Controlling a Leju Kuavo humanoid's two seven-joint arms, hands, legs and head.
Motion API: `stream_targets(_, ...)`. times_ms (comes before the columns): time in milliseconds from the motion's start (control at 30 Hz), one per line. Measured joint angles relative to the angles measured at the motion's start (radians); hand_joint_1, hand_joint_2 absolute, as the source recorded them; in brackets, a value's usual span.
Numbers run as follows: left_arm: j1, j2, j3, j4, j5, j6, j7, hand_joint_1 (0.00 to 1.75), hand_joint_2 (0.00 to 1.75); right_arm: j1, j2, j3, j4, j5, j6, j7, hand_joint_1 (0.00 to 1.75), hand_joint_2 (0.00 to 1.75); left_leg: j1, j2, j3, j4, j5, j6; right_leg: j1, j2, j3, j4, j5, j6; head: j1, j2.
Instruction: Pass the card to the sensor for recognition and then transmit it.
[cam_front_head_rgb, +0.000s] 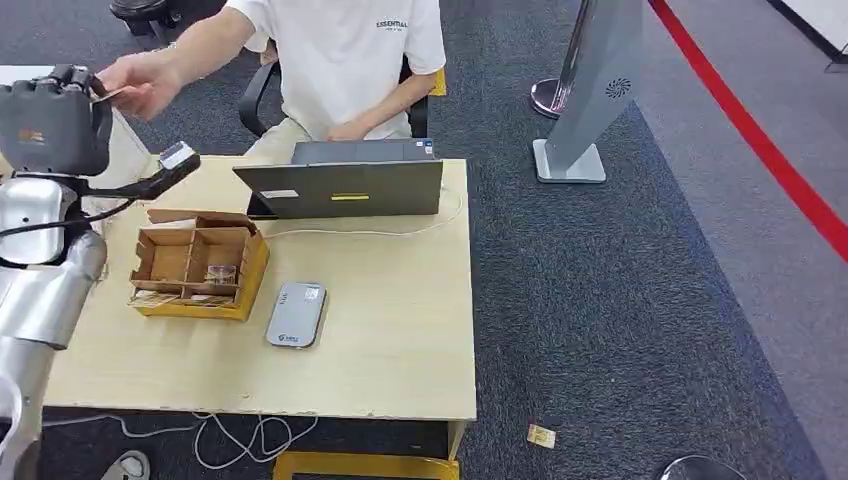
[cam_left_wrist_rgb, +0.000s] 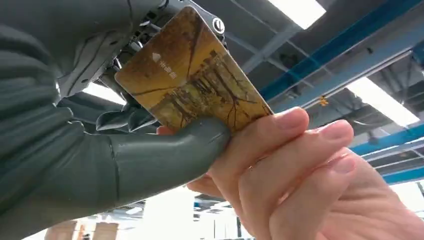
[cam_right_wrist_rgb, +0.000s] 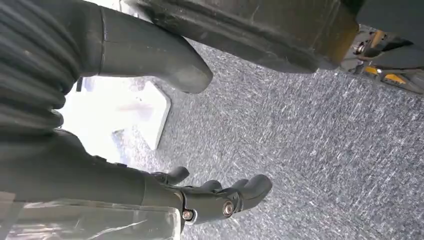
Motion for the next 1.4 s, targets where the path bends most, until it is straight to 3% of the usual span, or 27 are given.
stream_targets(167,-0.041,-0.011,0.0,0.083,0.001,0.008,0.0,1.75,1.75,0.0,0.001,0.005,0.0,0.0,0.0,0.001,0.0,1.75,0.0,0.001,0.0,0.0,0.0,0.0,0.0,0.002,0.0,0.0,0.0,0.0,0.0,0.0)
stream_targets(467,-0.042,-0.02,-0.001,0.138,0.001,0.01,0.0,1.75,1.75,0.0,0.005,0.007,0.0,0.0,-0.024,0.002,0.0,1.75,0.0,0.004,-0.003,0.0,-0.001,0.0,0.0,0.005,-0.005,0.0,0.0,0.0,0.0,0.0)
stream_targets(500,-0.043,-0.021,-0.001,0.141,0.002,0.01,0.0,0.0,1.75,0.0,0.005,0.007,0.0,0.0,-0.024,0.002,0.0,1.75,0.0,0.005,-0.004,0.0,-0.001,0.0,0.0,0.005,-0.005,0.0,0.0,0.0,0.0,0.0)
stream_targets(867,-0.039,-0.035,-0.01,0.146,0.028,0.01,-0.006,0.0,1.75,0.0,0.005,0.007,0.0,0.0,-0.024,0.0,0.0,1.75,0.0,0.004,-0.004,0.0,0.0,0.0,0.0,0.004,-0.006,0.0,0.0,0.0,0.0,0.0)
stream_targets(1267,0.011,-0.049,-0.032,0.064,0.05,-0.005,-0.001,0.0,1.75,0.0,0.005,0.008,0.0,-0.006,-0.024,0.0,0.0,1.75,0.0,0.004,-0.004,0.0,0.0,0.0,0.0,0.003,-0.005,0.0,0.0,0.0,0.0,0.0)
stream_targets(1400,0.07,-0.051,-0.039,-0.001,0.074,-0.058,-0.005,0.0,1.75,0.001,0.005,0.007,0.0,-0.021,-0.024,0.0,0.0,1.75,-0.001,0.004,-0.004,0.0,0.0,0.0,0.0,0.004,-0.005,0.0,0.0,0.0,0.0,0.0)
